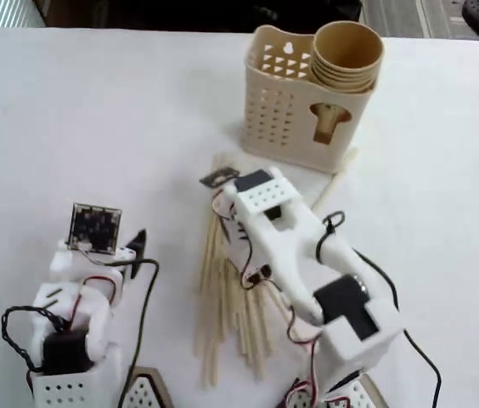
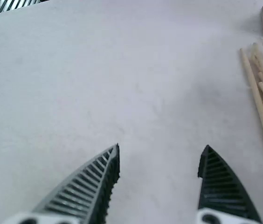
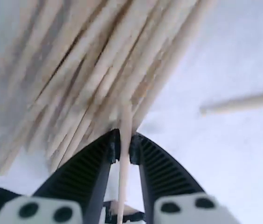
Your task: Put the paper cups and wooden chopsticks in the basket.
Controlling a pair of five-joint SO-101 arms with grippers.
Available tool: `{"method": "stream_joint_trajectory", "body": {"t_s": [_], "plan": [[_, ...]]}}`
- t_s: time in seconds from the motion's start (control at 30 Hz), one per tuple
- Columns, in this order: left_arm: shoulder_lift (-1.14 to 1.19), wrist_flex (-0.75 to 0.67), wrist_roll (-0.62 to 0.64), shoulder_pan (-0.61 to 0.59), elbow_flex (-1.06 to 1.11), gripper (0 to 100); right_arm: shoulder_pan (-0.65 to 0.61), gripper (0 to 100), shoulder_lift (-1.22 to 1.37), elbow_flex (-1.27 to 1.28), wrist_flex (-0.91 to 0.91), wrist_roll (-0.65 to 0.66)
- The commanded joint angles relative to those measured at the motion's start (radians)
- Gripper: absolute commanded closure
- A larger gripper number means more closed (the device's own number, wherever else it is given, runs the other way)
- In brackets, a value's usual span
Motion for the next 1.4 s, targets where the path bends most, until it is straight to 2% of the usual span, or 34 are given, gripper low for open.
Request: {"method": "stream_joint_trajectory", "body": {"t_s": [0.0, 0.23, 0.5, 0.7, 0.97, 1.13, 1.37], "plan": [[-0.013, 0.003, 0.008, -0.015, -0.003, 73, -0.031, 98.1, -0.173, -0.008, 0.084, 0.003], [-0.013, 0.003, 0.008, -0.015, -0.003, 73, -0.031, 98.1, -0.418, -0.012, 0.193, 0.003], [-0.013, 0.003, 0.008, -0.015, -0.003, 73, -0.025, 98.1, -0.533, -0.012, 0.139, 0.003], [-0.013, 0.003, 0.008, -0.015, -0.003, 73, -0.027, 98.1, -0.49, -0.008, -0.111, 0.005], [-0.013, 0.003, 0.008, -0.015, -0.003, 73, -0.036, 97.4, -0.205, -0.032, -0.432, 0.005], [-0.013, 0.003, 0.008, -0.015, -0.003, 73, -0.051, 82.0, -0.054, -0.17, -0.331, -0.003], [-0.013, 0.002, 0.008, -0.015, -0.003, 73, -0.051, 80.2, -0.015, -0.319, -0.056, 0.003]]}}
